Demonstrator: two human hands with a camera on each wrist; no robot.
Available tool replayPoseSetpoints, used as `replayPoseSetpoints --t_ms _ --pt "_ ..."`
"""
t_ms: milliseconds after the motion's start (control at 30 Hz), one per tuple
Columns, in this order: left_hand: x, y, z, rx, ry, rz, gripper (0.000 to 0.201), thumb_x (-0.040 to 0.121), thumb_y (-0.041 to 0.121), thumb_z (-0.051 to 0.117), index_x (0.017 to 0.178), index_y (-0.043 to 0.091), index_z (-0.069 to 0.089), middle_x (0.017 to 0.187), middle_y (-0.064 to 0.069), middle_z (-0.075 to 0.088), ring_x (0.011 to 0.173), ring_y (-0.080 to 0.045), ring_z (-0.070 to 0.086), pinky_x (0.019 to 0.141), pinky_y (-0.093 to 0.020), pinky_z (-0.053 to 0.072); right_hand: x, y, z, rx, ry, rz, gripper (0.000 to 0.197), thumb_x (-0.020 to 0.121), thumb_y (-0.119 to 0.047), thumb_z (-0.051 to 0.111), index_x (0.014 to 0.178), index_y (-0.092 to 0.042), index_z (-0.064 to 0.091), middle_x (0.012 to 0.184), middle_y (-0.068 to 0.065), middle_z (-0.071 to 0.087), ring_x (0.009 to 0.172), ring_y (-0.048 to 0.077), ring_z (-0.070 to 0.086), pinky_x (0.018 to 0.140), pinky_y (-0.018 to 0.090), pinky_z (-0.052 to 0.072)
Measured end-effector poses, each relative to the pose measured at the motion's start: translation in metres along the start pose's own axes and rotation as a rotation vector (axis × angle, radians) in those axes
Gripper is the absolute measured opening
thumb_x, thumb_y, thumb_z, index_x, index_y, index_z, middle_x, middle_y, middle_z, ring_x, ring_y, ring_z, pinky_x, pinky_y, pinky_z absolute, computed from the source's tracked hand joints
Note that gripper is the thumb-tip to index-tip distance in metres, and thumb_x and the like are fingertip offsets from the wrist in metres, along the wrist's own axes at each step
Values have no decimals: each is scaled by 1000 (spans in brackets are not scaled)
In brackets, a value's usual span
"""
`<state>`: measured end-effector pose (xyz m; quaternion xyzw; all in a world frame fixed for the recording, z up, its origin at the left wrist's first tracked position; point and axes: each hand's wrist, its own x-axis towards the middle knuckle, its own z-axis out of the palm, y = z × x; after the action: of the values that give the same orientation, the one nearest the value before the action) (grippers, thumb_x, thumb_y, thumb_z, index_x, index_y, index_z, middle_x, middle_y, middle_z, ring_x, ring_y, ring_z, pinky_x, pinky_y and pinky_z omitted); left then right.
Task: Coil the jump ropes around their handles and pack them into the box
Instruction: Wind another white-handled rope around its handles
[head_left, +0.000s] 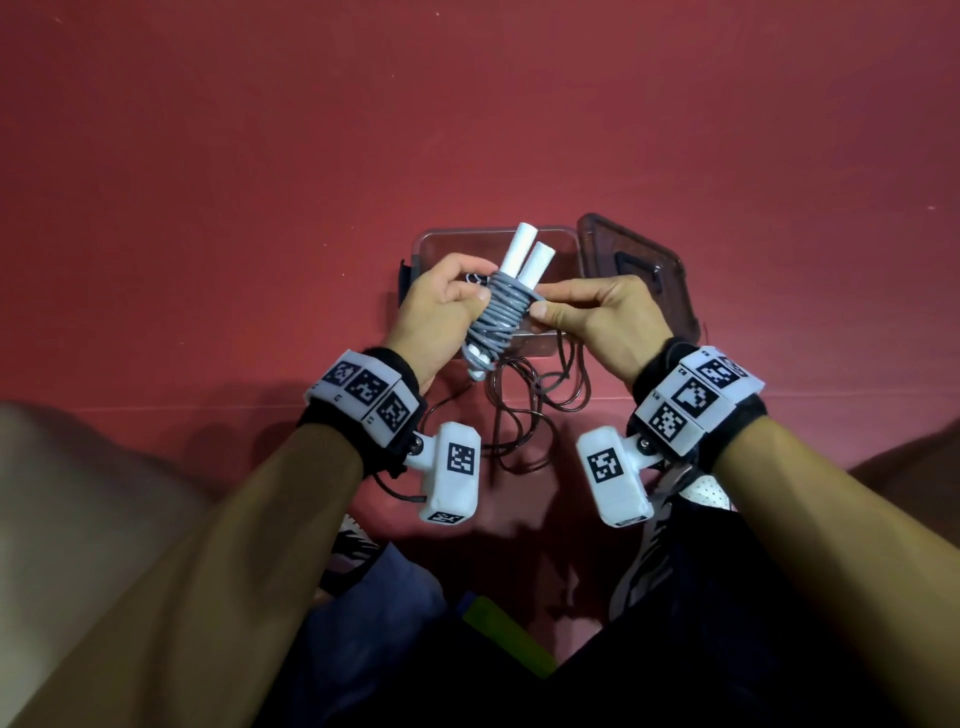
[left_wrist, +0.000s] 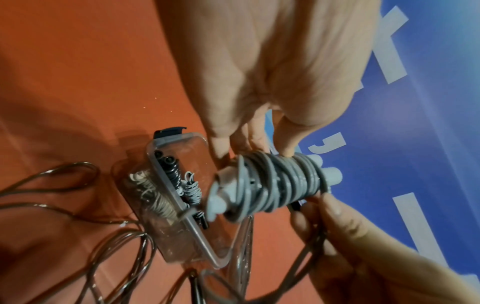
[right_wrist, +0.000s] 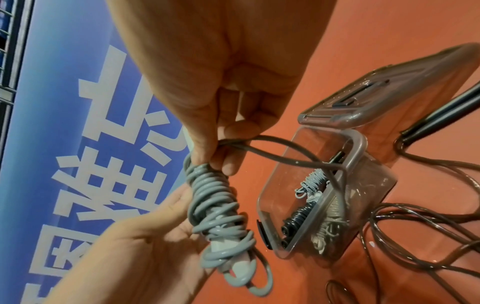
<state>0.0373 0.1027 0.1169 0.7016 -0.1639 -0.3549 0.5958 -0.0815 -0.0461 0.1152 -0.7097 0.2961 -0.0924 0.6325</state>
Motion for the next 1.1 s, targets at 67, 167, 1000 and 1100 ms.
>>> replayPoseSetpoints --t_ms 67,167,1000,1100 --pt "0 -1 2 -1 -3 -27 25 99 -3 50 117 10 63 110 -21 71 94 -25 70 91 -45 58 0 -2 1 4 12 -19 19 82 -10 79 101 -7 78 88 14 77 88 32 74 89 42 59" --pt "0 2 3 22 -60 -34 44 84 3 65 128 10 62 119 -15 70 108 -22 70 96 -39 56 2 -1 1 -4 24 -31 18 81 -12 81 98 -7 79 86 14 77 87 35 74 91 48 58" --pt "3 -5 1 65 -158 -90 38 97 -7 54 134 0 52 115 -17 72 106 -28 69 98 -41 54 10 10 4 -218 27 -92 23 85 -41 75 84 -18 70 74 6 70 65 18 65 68 38 56" --pt "1 -4 2 53 -181 -102 35 98 -9 51 131 1 53 109 -15 72 101 -26 69 94 -40 55 9 4 1 -245 -95 -93 11 96 -22 66 101 -15 72 85 7 72 71 11 65 71 25 52"
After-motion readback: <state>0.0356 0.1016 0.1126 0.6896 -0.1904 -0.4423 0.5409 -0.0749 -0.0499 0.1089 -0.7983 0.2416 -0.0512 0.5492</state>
